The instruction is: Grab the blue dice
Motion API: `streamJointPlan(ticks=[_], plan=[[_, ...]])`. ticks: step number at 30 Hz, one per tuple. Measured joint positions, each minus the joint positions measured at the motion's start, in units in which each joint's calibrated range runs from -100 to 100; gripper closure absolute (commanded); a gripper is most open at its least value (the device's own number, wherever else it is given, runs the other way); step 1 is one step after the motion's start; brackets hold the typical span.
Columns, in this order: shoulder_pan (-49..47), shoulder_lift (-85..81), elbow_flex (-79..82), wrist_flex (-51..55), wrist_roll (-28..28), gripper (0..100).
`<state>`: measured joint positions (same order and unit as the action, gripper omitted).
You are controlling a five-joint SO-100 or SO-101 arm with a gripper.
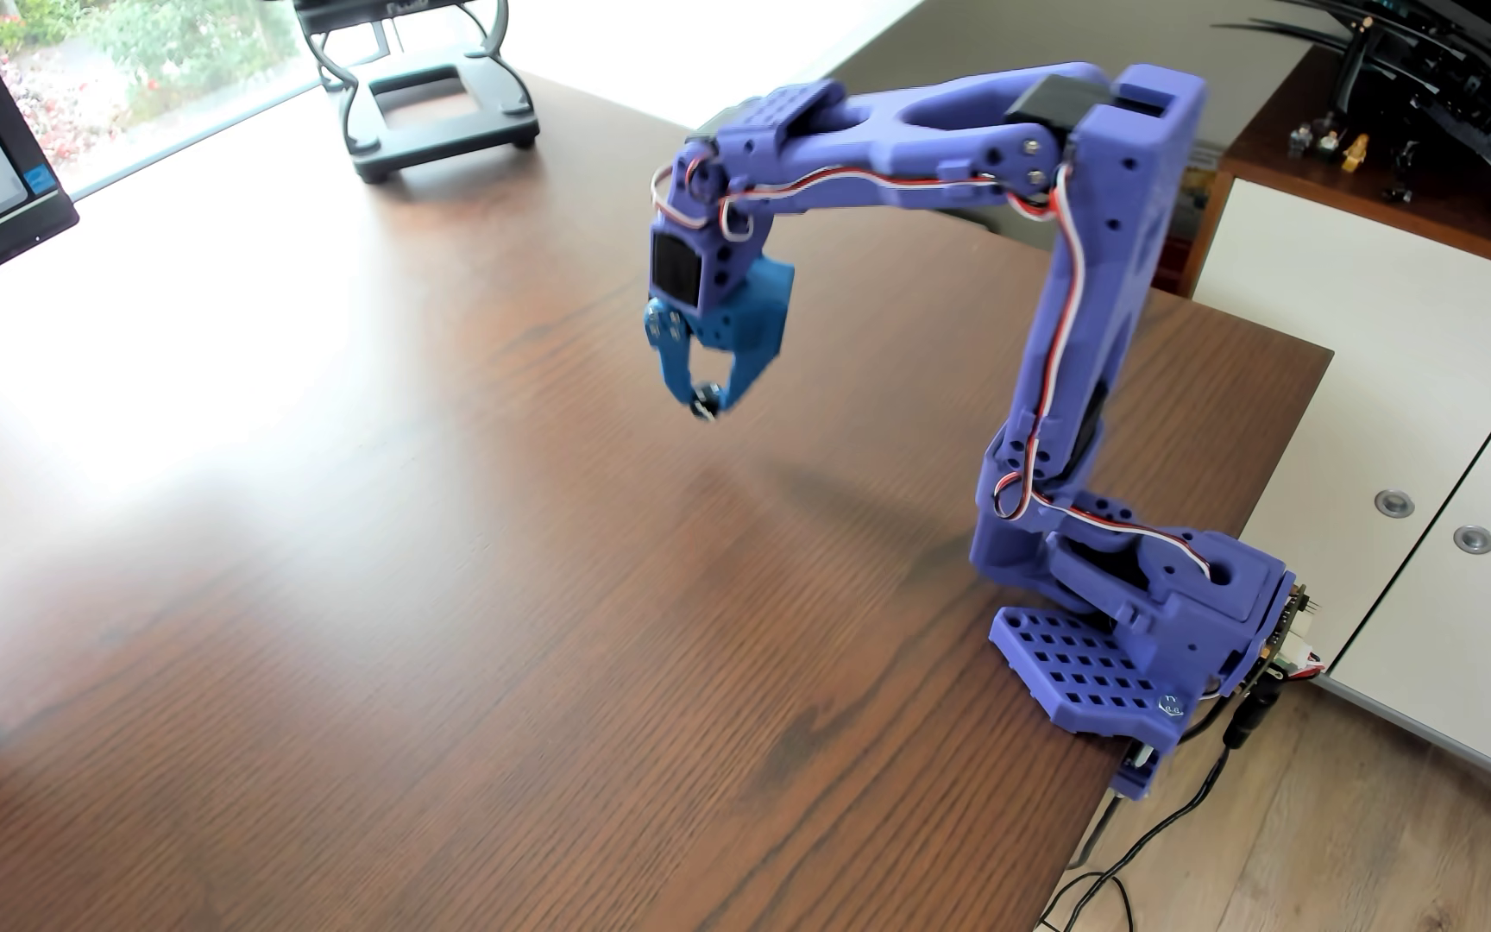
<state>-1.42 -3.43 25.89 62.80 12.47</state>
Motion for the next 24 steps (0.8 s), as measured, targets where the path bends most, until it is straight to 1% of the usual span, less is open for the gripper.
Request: streamJointPlan(ticks=[4, 7, 10, 14, 15, 18, 21, 24], plan=[[-1.54, -18.81, -0.27, 0.0, -4.39, 98], [-1.3, -36.2, 3.68, 0.0, -6.12, 98], [-1.54, -55.6, 13.73, 0.0, -6.48, 98], [-1.54, -83.7, 31.94, 0.09, -6.75, 98], [-1.54, -88.29, 35.98, 0.09, -6.85, 98], [-0.81, -91.81, 42.98, 0.09, -8.26, 98], [-0.33, -93.23, 43.16, -0.87, -10.82, 98], [-0.33, -93.23, 42.26, -1.48, -11.97, 98]])
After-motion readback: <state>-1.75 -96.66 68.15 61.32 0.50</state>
